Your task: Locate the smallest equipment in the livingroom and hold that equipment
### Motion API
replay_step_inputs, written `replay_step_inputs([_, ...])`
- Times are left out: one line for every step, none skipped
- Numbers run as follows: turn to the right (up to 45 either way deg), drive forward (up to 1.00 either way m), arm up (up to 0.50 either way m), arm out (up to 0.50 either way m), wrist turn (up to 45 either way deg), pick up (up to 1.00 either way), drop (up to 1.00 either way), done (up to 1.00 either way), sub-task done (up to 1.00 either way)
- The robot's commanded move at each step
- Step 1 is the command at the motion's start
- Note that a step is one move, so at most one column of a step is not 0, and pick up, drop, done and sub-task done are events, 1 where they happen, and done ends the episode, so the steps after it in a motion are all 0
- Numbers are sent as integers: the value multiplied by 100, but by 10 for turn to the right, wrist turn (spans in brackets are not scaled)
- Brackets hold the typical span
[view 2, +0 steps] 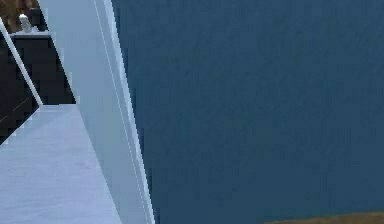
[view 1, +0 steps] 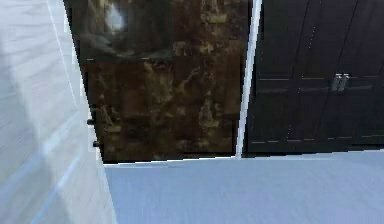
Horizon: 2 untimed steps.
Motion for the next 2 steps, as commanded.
replay_step_inputs([90,0,0,0,0,0,0,0,0])
replay_step_inputs([0,35,0,0,0,0,0,0,0])
